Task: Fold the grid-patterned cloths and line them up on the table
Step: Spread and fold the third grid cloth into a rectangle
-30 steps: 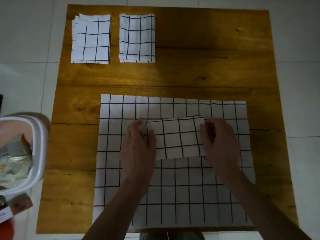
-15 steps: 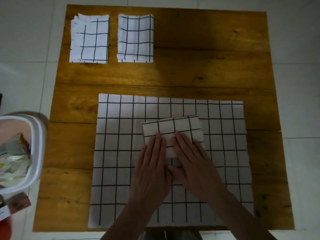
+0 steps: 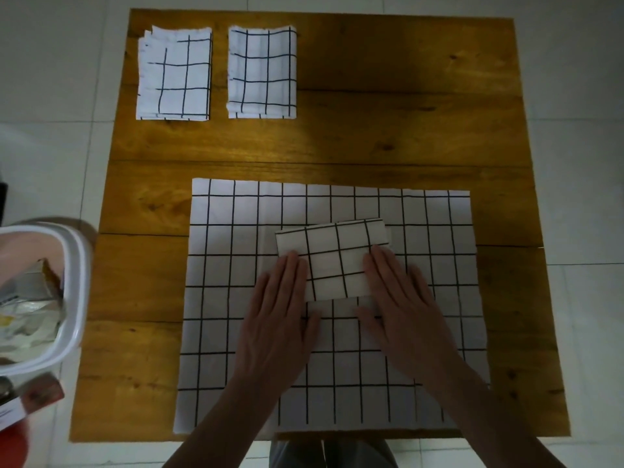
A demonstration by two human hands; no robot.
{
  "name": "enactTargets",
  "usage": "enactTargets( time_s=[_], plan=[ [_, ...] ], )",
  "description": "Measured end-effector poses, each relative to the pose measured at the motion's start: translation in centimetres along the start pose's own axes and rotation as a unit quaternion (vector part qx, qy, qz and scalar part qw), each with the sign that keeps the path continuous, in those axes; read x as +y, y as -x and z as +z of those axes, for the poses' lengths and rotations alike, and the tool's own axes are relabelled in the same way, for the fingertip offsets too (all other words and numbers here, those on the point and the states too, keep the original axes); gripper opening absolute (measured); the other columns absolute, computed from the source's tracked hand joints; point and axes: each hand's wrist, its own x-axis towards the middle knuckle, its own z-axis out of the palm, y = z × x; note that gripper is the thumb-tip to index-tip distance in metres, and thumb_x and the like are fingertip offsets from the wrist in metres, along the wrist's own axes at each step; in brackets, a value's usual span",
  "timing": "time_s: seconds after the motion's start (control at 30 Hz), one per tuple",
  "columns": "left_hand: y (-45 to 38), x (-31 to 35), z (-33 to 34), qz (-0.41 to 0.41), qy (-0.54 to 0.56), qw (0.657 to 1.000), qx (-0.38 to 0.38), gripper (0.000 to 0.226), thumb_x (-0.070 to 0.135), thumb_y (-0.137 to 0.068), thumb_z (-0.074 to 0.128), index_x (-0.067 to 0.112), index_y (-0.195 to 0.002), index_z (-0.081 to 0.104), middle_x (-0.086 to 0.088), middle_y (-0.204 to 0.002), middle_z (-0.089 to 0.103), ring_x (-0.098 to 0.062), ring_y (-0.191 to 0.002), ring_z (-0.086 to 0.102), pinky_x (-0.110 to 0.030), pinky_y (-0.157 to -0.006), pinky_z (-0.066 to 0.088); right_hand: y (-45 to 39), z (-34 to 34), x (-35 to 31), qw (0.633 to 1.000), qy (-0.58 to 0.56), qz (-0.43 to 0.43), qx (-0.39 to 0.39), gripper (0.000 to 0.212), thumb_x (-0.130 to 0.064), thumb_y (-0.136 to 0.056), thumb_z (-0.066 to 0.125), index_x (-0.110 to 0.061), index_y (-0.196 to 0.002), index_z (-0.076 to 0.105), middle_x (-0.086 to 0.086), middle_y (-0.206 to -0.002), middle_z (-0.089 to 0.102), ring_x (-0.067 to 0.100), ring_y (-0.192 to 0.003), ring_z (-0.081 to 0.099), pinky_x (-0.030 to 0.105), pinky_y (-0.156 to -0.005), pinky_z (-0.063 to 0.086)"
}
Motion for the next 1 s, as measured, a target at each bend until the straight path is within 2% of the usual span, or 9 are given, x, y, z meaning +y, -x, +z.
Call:
enactTargets(
  time_s=[0.13,0.3,0.4,0.5,0.6,0.7,0.8,0.9,1.0],
  plan=[
    [0.0,0.1,0.0,-0.006,-0.004,1.0,-0.006,0.074,0.049,-0.107,0.032,0.006,-0.164,0.013,-0.015,-0.173,0.006,-0.025,-0.161,0.003,-0.046,-0.129,0.013,0.7,-0.5,1.4,0.999,0.008,0.03,-0.01,0.077,-0.063,-0.107,0.011,-0.014,-0.166,0.005,0.006,-0.174,-0.002,0.022,-0.161,0.001,0.055,-0.127,0.019],
    [0.0,0.2,0.0,-0.007,-0.009,1.0,-0.013,0.076,0.052,-0.107,0.03,0.006,-0.165,0.009,-0.014,-0.174,0.002,-0.024,-0.161,0.0,-0.046,-0.129,0.012,0.7,-0.4,0.9,0.999,0.001,0.034,0.0,0.078,-0.065,-0.106,0.011,-0.015,-0.166,0.007,0.006,-0.174,-0.001,0.021,-0.161,-0.002,0.053,-0.128,0.008],
    [0.0,0.1,-0.2,-0.003,-0.007,1.0,-0.011,0.075,0.053,-0.108,0.026,0.007,-0.165,0.009,-0.013,-0.174,0.002,-0.024,-0.161,0.0,-0.046,-0.129,0.011,0.6,-0.9,0.9,0.999,-0.013,0.038,0.023,0.075,-0.062,-0.107,0.015,-0.015,-0.165,0.017,0.005,-0.174,0.008,0.022,-0.161,0.002,0.054,-0.128,0.007],
    [-0.1,-0.2,-0.5,0.01,0.002,1.0,0.0,0.07,0.049,-0.109,0.025,0.008,-0.165,0.013,-0.012,-0.174,0.006,-0.023,-0.161,0.003,-0.047,-0.129,0.014,-0.7,-1.9,1.0,0.997,-0.037,0.029,0.067,0.063,-0.05,-0.109,0.027,-0.013,-0.16,0.034,0.007,-0.169,0.028,0.024,-0.159,0.017,0.056,-0.127,0.017],
    [-0.2,-0.6,-0.8,0.029,0.007,1.0,0.007,0.066,0.043,-0.109,0.025,0.008,-0.164,0.017,-0.011,-0.174,0.008,-0.022,-0.161,0.005,-0.048,-0.128,0.016,-3.0,-2.9,0.9,0.994,-0.048,-0.012,0.095,0.055,-0.037,-0.107,0.034,-0.017,-0.159,0.035,0.005,-0.164,0.038,0.023,-0.155,0.028,0.052,-0.125,0.024],
    [-0.5,-0.8,-1.2,0.051,0.004,0.999,0.007,0.063,0.04,-0.109,0.026,0.009,-0.164,0.02,-0.009,-0.174,0.01,-0.021,-0.161,0.004,-0.049,-0.128,0.016,-5.3,-3.7,0.1,0.993,-0.054,-0.057,0.093,0.052,-0.031,-0.106,0.045,-0.02,-0.157,0.04,0.0,-0.158,0.045,0.022,-0.149,0.038,0.047,-0.124,0.024],
    [-0.8,-0.6,-1.4,0.058,0.007,0.998,0.007,0.062,0.04,-0.11,0.024,0.009,-0.164,0.021,-0.009,-0.174,0.009,-0.022,-0.161,0.002,-0.049,-0.129,0.016,-6.8,-4.1,-0.8,0.994,-0.057,-0.053,0.08,0.055,-0.031,-0.1,0.06,-0.021,-0.152,0.046,-0.001,-0.147,0.055,0.023,-0.134,0.051,0.046,-0.121,0.029],
    [-0.9,-0.2,-1.4,0.046,0.024,0.998,0.025,0.062,0.04,-0.11,0.025,0.008,-0.163,0.023,-0.01,-0.173,0.012,-0.022,-0.161,0.004,-0.047,-0.13,0.013,-7.5,-4.5,-1.3,0.995,-0.067,-0.041,0.068,0.053,-0.029,-0.094,0.069,-0.019,-0.144,0.054,0.002,-0.136,0.057,0.026,-0.124,0.054,0.045,-0.114,0.035],
    [-0.7,0.2,-1.1,0.03,0.049,0.998,0.035,0.061,0.039,-0.111,0.026,0.006,-0.162,0.027,-0.013,-0.172,0.016,-0.024,-0.161,0.007,-0.048,-0.129,0.017,-7.8,-5.1,-1.6,0.995,-0.093,-0.005,0.047,0.049,-0.03,-0.093,0.07,-0.023,-0.139,0.056,0.002,-0.128,0.053,0.025,-0.119,0.05,0.04,-0.11,0.035]
  ],
)
